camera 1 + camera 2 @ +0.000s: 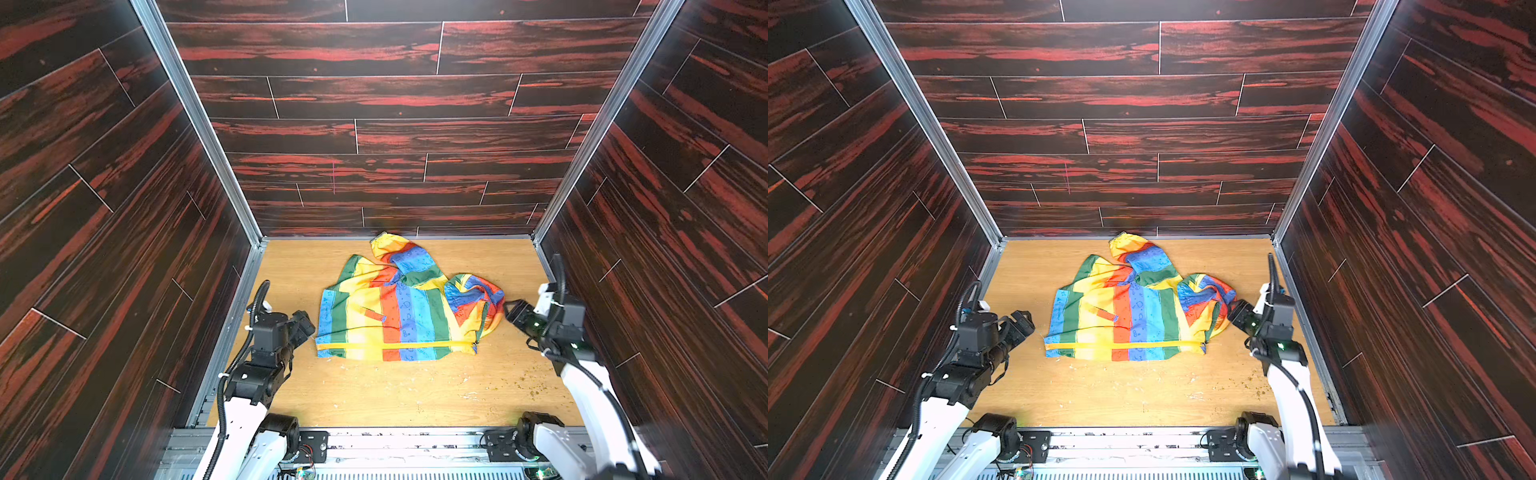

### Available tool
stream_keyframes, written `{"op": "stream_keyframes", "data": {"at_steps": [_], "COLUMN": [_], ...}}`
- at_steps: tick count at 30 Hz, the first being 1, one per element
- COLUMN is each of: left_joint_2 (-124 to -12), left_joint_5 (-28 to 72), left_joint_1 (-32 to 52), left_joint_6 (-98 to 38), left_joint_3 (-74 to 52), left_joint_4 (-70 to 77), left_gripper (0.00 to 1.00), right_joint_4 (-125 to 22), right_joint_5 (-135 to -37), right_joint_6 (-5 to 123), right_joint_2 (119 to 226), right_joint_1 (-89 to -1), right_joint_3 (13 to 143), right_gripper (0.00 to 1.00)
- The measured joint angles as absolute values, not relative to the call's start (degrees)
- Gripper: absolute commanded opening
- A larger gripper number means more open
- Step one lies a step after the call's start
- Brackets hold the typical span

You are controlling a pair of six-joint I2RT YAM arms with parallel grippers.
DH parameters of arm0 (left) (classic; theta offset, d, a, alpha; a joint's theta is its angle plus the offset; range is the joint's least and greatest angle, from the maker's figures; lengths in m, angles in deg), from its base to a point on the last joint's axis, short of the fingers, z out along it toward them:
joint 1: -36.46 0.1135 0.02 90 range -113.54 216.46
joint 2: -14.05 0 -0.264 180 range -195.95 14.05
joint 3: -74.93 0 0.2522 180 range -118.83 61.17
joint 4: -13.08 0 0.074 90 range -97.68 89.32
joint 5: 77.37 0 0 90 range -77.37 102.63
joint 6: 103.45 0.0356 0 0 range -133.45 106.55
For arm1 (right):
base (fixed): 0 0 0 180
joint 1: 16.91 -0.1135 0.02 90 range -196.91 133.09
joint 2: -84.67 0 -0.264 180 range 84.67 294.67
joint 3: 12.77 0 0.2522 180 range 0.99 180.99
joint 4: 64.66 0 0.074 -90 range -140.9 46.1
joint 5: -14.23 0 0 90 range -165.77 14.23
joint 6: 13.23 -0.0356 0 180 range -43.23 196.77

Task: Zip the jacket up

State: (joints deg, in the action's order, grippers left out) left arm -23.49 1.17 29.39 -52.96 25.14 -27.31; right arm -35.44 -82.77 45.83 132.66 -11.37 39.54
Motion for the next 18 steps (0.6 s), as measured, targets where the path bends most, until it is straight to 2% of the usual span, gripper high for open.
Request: {"op": "stream_keyframes", "data": {"at_steps": [4, 6, 8, 11, 12, 18], "left_joint_2": [-23.9, -24.2, -23.9, -22.9, -22.9, -24.7], "left_joint_5": [-1.5, -2.2, -3.1, -6.0, -7.0, -12.1], "left_joint_1": [29.4, 29.4, 29.4, 29.4, 29.4, 29.4], "left_joint_6": [-48.7, -45.5, -42.6, -39.1, -37.7, -31.1], "left_joint_3": [24.3, 24.2, 25.1, 27.7, 28.4, 28.6], "left_joint_4": [-22.2, -17.1, -10.3, 0.1, 2.6, 9.6], "left_gripper": [1.0, 1.0, 0.99, 1.0, 1.0, 1.0], "right_joint_4": [-39.9, -43.6, -46.5, -47.4, -46.8, -42.8], "right_joint_5": [-77.9, -74.6, -71.7, -67.3, -65.6, -55.1], "right_joint_6": [46.6, 47.6, 49.0, 50.7, 50.6, 49.1], "right_joint_2": [127.3, 125.6, 124.5, 124.2, 124.7, 129.8], "right_joint_1": [-11.4, -11.4, -11.4, -11.4, -11.4, -11.4], "right_joint_3": [42.2, 42.7, 42.7, 44.7, 46.2, 55.5], "right_gripper": [0.59, 0.63, 0.73, 0.95, 0.98, 0.95]}}
